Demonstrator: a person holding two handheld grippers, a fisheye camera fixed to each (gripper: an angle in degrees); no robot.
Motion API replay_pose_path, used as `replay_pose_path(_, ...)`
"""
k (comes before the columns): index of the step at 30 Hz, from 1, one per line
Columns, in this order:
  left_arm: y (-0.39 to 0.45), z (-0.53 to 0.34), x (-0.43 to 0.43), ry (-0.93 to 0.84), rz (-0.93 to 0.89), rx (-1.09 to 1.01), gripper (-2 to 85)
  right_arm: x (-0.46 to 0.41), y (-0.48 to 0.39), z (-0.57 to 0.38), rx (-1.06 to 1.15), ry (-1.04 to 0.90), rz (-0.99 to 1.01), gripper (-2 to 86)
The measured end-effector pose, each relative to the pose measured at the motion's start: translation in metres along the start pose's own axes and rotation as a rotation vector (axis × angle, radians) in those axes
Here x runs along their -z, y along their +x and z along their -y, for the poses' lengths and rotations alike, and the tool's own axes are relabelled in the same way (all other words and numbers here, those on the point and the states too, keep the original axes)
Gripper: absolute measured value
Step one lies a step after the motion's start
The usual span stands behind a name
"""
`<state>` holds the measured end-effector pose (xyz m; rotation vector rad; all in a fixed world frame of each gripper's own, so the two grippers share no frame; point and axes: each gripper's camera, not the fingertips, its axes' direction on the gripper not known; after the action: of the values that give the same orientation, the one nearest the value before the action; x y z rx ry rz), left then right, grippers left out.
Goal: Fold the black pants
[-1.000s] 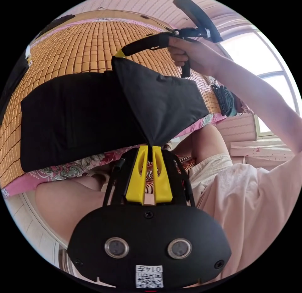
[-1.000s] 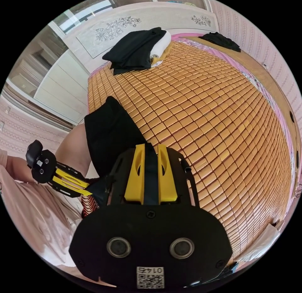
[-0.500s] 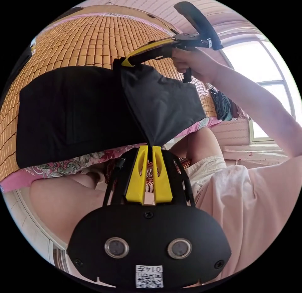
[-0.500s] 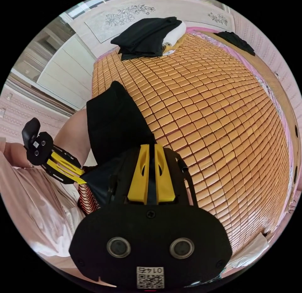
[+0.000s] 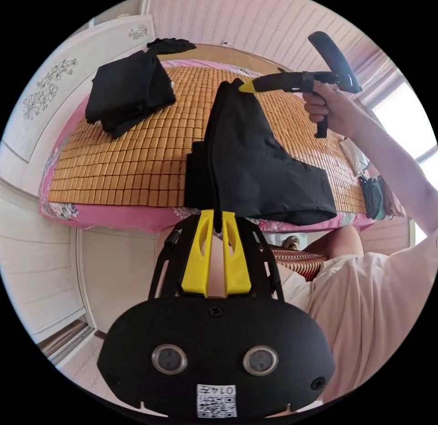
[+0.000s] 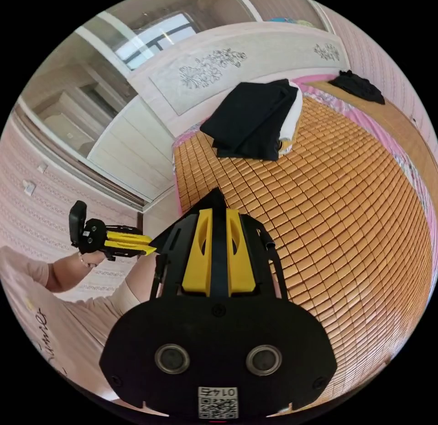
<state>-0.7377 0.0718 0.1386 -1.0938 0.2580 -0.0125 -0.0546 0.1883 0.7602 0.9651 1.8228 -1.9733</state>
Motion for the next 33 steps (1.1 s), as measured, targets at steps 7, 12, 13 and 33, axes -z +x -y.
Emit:
replay_pose_path(7, -0.017, -0.017, -0.016, -0.013, -0.032, 0.124, 4.8, -0.008, 0.029, -0.1, -0.222, -0.046, -0.076, 2.7)
replay_pose_path(12, 0.024, -0.013, -0.03, -0.024, -0.1, -0.002, 3.8, 0.011, 0.027, -0.224, -0.374, -0.113, -0.247, 0.1)
replay_pose_path(13, 0.038, -0.011, -0.035, -0.026, -0.133, -0.041, 3.3, 0.004, 0.021, -0.248, -0.419, -0.155, -0.299, -0.1)
replay_pose_path(33, 0.237, 0.002, -0.128, -0.09, -0.008, -0.523, -1.0, -0.031, -0.019, -0.258, -0.372, -0.168, -0.407, -0.5)
